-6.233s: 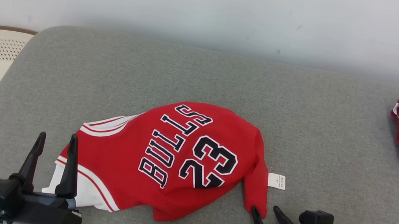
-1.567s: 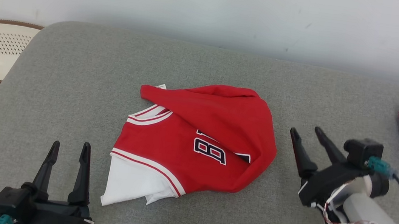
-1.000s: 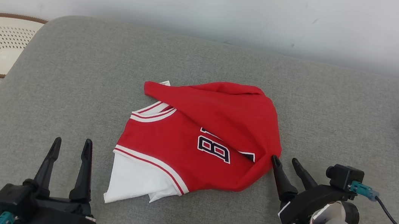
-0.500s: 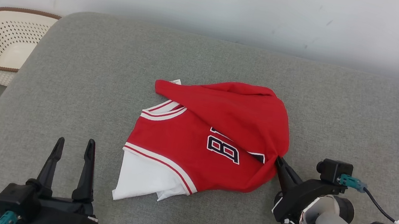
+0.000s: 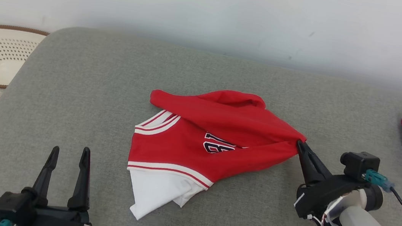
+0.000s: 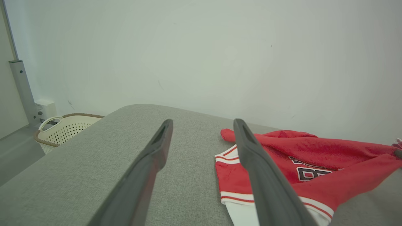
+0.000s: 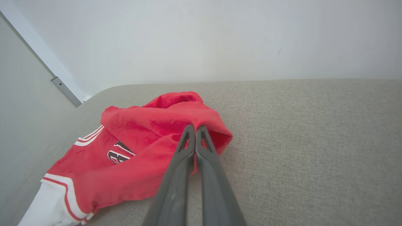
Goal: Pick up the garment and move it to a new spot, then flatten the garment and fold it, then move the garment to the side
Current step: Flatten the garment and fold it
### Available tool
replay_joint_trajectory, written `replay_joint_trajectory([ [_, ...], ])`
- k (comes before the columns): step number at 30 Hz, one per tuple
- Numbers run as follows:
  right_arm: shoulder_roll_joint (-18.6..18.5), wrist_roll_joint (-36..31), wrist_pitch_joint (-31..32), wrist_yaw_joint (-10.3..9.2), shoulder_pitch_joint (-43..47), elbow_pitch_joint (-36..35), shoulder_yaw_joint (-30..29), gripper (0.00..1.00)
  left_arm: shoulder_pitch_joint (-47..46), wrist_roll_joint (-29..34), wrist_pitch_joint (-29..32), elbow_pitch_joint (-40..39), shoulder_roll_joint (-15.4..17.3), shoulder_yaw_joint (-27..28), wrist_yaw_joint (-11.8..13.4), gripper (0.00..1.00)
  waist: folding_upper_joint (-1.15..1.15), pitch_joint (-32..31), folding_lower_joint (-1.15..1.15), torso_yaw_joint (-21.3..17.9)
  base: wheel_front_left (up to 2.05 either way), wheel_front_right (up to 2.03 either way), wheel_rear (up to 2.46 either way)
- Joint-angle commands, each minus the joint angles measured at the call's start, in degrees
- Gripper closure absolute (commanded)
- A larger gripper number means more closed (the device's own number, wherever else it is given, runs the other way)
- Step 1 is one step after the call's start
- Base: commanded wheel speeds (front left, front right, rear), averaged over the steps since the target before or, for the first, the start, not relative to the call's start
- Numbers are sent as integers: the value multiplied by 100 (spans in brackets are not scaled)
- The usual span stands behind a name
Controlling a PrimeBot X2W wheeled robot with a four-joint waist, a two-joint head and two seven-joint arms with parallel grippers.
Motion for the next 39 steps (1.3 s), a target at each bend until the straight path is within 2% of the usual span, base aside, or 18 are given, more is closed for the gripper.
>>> replay_joint_trajectory([
  [1,-69,-200,-10,-4,172,-195,-112,100,118,-42,-19,-15,3,33,12,0,0,-46,0,-98,0,0,0],
  [7,-134,-781,31,-4,584,-875,-538,100,156,-68,-19,-35,3,45,49,0,0,-54,0,-225,0,0,0],
  [11,-101,-1508,280,-4,877,-1453,-959,100,166,-88,-19,-15,4,37,53,0,0,-73,0,-287,0,0,0],
  [16,130,-2349,794,-4,1260,-2289,-1421,100,125,-89,-19,6,3,10,42,0,0,-82,0,-279,0,0,0],
  [20,349,-2752,1152,-4,1429,-2765,-1326,100,123,-83,-19,-9,3,13,23,0,0,-50,0,-241,0,0,0],
  [25,583,-2824,1374,-4,1469,-2850,-1128,100,60,-101,-19,34,3,-20,4,0,0,-5,0,-170,0,0,0],
  [31,567,-2778,1410,-4,1528,-2763,-1145,100,44,-76,-19,43,3,37,9,0,0,14,0,-180,0,0,0],
  [39,475,-2899,1454,-4,1834,-2888,-1685,100,106,-72,-19,44,3,90,9,0,0,2,0,-343,0,0,0],
])
